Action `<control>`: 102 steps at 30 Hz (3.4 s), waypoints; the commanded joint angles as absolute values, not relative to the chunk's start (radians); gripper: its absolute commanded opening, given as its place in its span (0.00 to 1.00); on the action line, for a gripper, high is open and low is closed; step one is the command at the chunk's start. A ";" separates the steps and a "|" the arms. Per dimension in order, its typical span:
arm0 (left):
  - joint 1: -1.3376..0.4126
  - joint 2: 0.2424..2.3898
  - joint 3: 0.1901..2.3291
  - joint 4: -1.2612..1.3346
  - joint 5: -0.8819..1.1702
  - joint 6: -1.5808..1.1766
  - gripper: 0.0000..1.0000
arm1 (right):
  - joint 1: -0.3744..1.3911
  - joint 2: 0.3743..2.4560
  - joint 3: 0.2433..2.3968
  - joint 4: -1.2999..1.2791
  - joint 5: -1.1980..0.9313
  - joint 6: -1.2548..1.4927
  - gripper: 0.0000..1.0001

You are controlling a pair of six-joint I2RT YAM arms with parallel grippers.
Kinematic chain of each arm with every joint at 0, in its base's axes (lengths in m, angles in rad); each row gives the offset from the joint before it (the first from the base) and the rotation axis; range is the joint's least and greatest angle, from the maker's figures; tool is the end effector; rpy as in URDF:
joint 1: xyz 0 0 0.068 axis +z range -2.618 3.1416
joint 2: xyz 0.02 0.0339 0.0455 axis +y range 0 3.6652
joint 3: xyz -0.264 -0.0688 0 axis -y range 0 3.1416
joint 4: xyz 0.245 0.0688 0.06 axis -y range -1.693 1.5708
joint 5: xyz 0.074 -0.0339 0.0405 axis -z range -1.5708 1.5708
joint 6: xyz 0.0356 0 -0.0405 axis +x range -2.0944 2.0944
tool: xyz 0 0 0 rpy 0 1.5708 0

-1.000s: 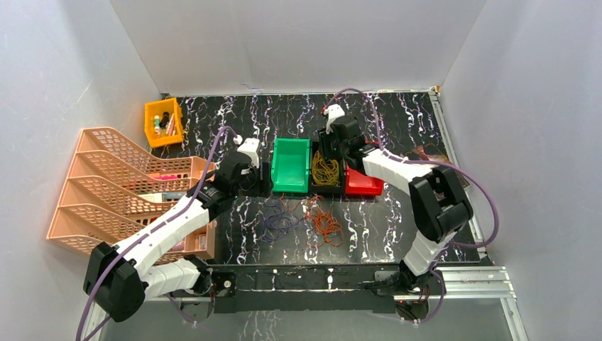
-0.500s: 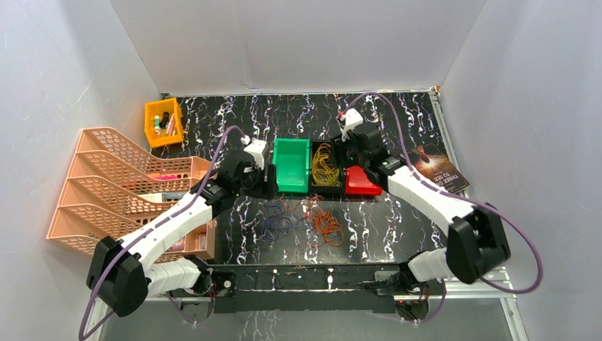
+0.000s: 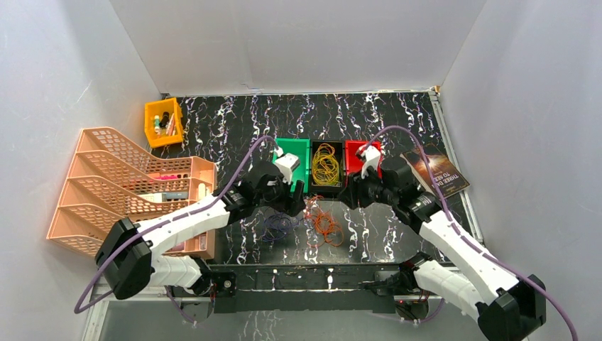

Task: Untangle the cables
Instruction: Place the cable in the bin, then untie the cable.

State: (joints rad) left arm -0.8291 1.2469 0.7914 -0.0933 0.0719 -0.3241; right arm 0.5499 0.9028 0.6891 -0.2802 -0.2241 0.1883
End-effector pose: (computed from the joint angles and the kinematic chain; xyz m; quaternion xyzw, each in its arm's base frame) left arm 0.1844 -0.2051 0.2528 0.2348 0.8397 -0.2927 0.3926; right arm 0.1701 0.1135 0.2759 -0.2098 0.8289 0.2734 0.4406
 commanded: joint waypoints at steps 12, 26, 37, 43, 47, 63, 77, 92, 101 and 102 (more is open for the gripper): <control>-0.845 1.285 0.837 -0.042 0.023 -0.318 0.68 | 0.547 0.903 0.557 -0.336 -0.388 0.490 0.62; -0.845 1.280 0.842 -0.063 0.011 -0.314 0.68 | 0.547 1.050 0.422 -0.012 -0.463 0.566 0.54; -0.845 1.296 0.871 -0.077 0.000 -0.302 0.68 | 0.547 1.124 0.369 0.192 -0.411 0.599 0.43; -0.845 1.285 0.862 -0.080 -0.006 -0.304 0.68 | 0.548 1.148 0.358 0.235 -0.393 0.604 0.42; -0.845 1.284 0.862 -0.079 -0.008 -0.305 0.68 | 0.548 1.154 0.317 0.286 -0.372 0.608 0.35; -0.844 1.238 0.818 -0.024 -0.028 -0.321 0.70 | 0.547 0.906 0.381 0.181 -0.281 0.545 0.00; -0.845 1.122 0.757 0.285 0.112 -0.322 0.97 | 0.548 0.772 0.682 -0.107 -0.287 0.515 0.00; -0.848 1.142 0.687 0.771 0.336 -0.219 0.98 | 0.548 0.819 0.901 -0.092 -0.308 0.579 0.00; -0.894 1.240 0.706 0.892 0.369 -0.186 0.98 | 0.547 0.837 0.921 -0.021 -0.332 0.631 0.00; -0.901 1.253 0.708 0.901 0.363 -0.186 0.98 | 0.547 0.838 0.923 -0.016 -0.336 0.636 0.00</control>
